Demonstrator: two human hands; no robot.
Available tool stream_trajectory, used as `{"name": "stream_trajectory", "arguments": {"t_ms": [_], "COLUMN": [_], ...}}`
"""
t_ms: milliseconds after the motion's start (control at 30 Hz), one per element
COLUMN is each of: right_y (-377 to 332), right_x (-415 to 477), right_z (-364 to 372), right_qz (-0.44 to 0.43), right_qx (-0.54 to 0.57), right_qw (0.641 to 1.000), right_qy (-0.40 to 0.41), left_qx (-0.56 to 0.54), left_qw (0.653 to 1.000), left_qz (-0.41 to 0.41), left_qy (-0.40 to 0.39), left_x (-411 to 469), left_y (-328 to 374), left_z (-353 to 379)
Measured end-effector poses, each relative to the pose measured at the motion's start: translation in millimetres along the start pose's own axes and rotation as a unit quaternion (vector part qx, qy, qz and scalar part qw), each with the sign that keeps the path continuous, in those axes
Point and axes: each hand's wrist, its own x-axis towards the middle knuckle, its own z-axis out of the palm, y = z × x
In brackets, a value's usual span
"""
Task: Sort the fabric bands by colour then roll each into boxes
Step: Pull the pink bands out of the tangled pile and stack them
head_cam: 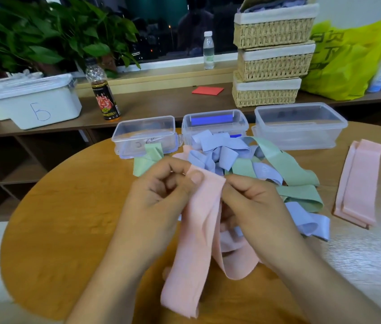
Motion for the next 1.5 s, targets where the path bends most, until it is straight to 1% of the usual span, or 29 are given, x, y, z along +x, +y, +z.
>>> {"name": "stream_trajectory", "arguments": {"t_ms": [100, 167, 267, 400, 467, 533, 600, 667, 733, 800, 933, 1033, 1100, 1167, 1267, 1367, 1433, 1500], "right_y": [0.4, -1.3, -1.3, 1.5, 3.3, 6.8, 12.8, 17.0, 21.3, 26.2, 34.4, 39.2, 42.2, 43.9, 45.2, 45.1, 42.5, 38.2], "right_x": [1.0, 2.8, 4.8, 4.0, 2.7, 4.5, 9.7, 14.7, 19.6, 23.1, 27.1, 29.6, 31.3, 32.0, 32.0, 29.9, 27.7, 24.7], "right_z": [1.3, 0.3, -2.7, -2.9, -2.5, -4.8, -10.8, -17.5, -23.2, -26.8, -29.6, -30.8, -31.4, -32.0, -34.3, -35.0, -34.2, -33.9], "right_qz": [0.02, 0.034, 0.035, 0.02, -0.016, -0.056, -0.047, -0.022, -0.015, -0.02, -0.021, -0.02, -0.015, -0.015, -0.022, -0.022, -0.026, -0.03], "right_qx": [0.041, 0.072, 0.066, 0.08, 0.037, -0.019, -0.021, -0.021, -0.039, -0.04, -0.036, -0.028, -0.017, -0.012, -0.009, -0.007, -0.011, -0.011], "right_qw": [0.999, 0.997, 0.997, 0.997, 0.999, 0.998, 0.998, 0.998, 0.998, 0.997, 0.997, 0.997, 0.998, 0.999, 0.999, 0.999, 0.999, 0.999], "right_qy": [0.007, 0.015, 0.011, 0.001, -0.006, 0.012, 0.038, 0.047, 0.055, 0.064, 0.062, 0.063, 0.055, 0.047, 0.043, 0.035, 0.033, 0.027], "left_qx": [0.046, 0.053, 0.061, 0.043, 0.053, 0.059, 0.055, 0.095, 0.181, 0.288, 0.488, 0.57, 0.583, 0.572, 0.528, 0.412, 0.33, 0.226], "left_qw": [0.998, 0.997, 0.994, 0.991, 0.99, 0.99, 0.99, 0.984, 0.968, 0.942, 0.866, 0.816, 0.805, 0.816, 0.848, 0.91, 0.941, 0.97], "left_qz": [-0.01, -0.005, 0.005, -0.014, -0.013, -0.008, -0.007, -0.034, -0.08, -0.104, -0.097, -0.091, -0.089, -0.072, -0.034, -0.027, -0.032, -0.054], "left_qy": [0.031, 0.054, 0.086, 0.125, 0.133, 0.13, 0.132, 0.146, 0.155, 0.138, 0.037, -0.035, -0.063, -0.054, -0.01, 0.036, 0.063, 0.067], "left_x": [2.7, 4.0, 5.5, 1.7, 0.4, 1.4, 7.6, 21.0, 38.2, 56.7, 99.0, 123.8, 131.7, 136.0, 133.8, 122.2, 112.0, 103.6], "left_y": [-15.6, -21.9, -25.4, -25.8, -26.2, -25.4, -27.5, -36.8, -50.9, -66.9, -96.9, -107.8, -110.9, -110.0, -92.1, -49.9, -14.6, 18.7], "left_z": [5.2, 6.9, 14.1, 27.2, 30.3, 30.0, 22.2, 6.9, -11.7, -29.5, -53.5, -57.0, -56.0, -54.5, -49.7, -40.4, -33.2, -26.9]}}
